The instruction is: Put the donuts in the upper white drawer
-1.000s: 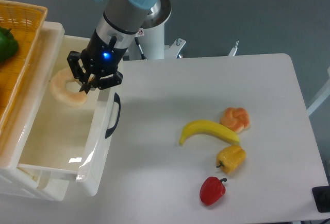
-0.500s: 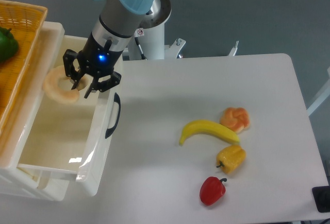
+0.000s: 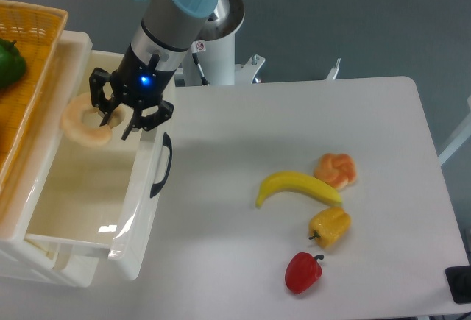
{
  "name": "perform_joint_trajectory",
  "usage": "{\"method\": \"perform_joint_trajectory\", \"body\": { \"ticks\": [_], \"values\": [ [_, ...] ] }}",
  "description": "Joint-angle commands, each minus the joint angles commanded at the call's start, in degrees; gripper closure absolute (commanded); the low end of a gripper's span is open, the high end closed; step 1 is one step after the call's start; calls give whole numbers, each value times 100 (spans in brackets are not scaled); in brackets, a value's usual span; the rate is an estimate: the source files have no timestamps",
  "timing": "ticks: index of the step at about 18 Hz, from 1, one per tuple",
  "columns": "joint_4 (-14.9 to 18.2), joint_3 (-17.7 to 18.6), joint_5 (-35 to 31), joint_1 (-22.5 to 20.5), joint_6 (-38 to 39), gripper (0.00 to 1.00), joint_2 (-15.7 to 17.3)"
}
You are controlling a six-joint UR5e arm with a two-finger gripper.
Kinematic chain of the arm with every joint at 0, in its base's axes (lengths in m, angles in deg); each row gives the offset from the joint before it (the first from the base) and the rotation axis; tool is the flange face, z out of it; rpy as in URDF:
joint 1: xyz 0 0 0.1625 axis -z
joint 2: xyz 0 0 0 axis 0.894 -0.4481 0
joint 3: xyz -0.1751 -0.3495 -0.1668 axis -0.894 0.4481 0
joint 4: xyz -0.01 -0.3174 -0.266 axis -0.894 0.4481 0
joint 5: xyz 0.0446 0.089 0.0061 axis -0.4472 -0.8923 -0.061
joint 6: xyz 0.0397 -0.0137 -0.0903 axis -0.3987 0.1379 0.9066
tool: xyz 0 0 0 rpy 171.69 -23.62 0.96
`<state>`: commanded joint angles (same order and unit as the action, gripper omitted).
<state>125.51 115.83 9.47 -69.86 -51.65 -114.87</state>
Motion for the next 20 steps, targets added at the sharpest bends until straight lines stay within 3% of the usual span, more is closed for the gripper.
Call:
{"method": "perform_joint_trajectory", "body": {
  "ticks": [16, 19, 20],
  "values": [
    [-35, -79, 0, -237, 0, 48, 158],
    [-61, -88, 0, -404, -87, 33, 150],
    [-62, -88, 0, -465, -175, 19, 150]
  ]
}}
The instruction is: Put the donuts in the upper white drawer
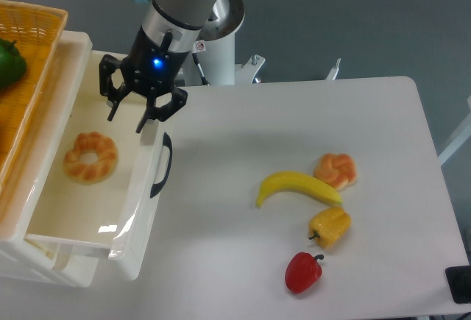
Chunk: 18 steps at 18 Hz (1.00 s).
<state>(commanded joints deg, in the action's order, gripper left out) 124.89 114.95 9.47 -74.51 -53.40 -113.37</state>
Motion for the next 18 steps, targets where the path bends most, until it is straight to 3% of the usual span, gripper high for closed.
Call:
{"method": "perform_joint_trajectory", "body": {
  "ticks": [1, 4, 6, 9, 12, 18],
  "values": [
    [9, 0, 0, -96, -36, 11, -17],
    [9, -9, 0, -316, -36, 9, -35],
    [-9, -114, -9, -413, -45, 0, -79],
    [-35, -316, 0, -545, -88, 0, -237],
    [-193, -316, -70, -730, -1036, 0, -430],
    [-202, -457, -1159, -721, -2012, 0, -703]
  ]
}}
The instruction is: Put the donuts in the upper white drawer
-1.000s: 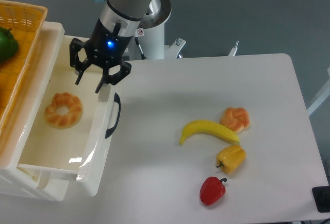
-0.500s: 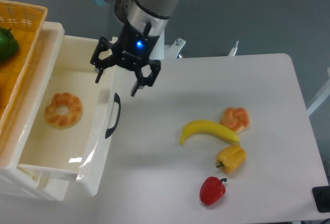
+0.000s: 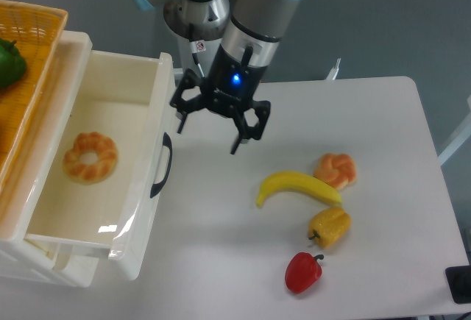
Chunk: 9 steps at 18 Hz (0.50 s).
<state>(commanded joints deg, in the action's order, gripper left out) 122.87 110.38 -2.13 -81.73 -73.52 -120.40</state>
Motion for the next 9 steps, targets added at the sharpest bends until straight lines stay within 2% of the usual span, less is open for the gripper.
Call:
{"method": "perform_joint_trajectory", "body": {
  "ticks": [4, 9],
  "values": [
    [-52, -61, -798, 9, -739, 0, -193],
    [-377, -316, -1423, 17, -994, 0, -395]
  ]
}}
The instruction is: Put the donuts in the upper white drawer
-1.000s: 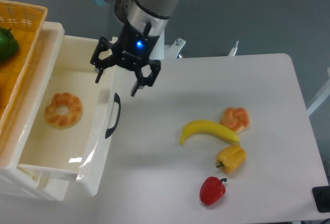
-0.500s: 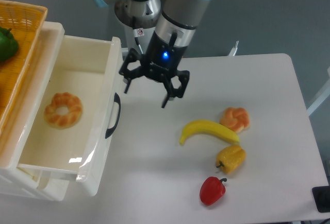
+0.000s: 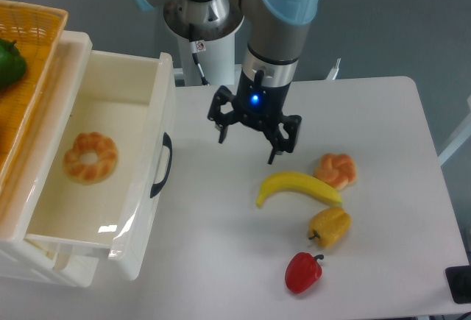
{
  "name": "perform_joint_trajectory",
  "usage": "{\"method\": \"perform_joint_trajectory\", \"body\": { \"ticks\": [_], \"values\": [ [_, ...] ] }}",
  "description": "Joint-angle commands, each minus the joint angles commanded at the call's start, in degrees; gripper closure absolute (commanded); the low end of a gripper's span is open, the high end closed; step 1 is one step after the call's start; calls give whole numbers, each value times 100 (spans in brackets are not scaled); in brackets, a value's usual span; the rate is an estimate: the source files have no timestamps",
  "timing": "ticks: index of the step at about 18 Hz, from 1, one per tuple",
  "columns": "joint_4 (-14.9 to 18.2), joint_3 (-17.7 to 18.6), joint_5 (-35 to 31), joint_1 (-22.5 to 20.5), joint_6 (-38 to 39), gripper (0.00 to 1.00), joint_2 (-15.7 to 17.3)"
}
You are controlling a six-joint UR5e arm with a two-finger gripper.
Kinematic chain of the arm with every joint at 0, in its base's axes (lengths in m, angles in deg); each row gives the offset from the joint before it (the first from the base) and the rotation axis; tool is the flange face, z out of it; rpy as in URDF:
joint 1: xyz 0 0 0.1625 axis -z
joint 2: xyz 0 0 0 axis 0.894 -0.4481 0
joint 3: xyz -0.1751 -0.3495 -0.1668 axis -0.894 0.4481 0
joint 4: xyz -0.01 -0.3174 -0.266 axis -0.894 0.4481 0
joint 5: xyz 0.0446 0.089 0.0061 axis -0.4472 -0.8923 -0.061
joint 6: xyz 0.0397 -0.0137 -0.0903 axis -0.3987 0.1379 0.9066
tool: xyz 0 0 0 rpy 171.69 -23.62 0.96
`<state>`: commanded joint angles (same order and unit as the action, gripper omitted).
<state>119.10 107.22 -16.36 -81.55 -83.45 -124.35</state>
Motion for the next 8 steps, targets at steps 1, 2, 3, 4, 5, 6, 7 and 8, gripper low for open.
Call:
{"method": "perform_joint_trajectory", "body": {
  "ticks": [1, 2, 3, 4, 5, 6, 7, 8],
  "values": [
    [-27, -27, -184, 9, -210, 0, -35],
    [-36, -36, -369, 17, -447, 0, -79],
    [-36, -27, -545, 26, -667, 0, -123],
    [-62, -18, -712, 52, -835, 0, -132],
    [-88, -1, -809, 70, -941, 0, -141],
    [-97, 0, -828, 79, -994, 0, -159],
    [-106, 17, -828, 88, -1003, 0, -159],
    [-106, 35, -828, 105, -1012, 0, -159]
  ]
}}
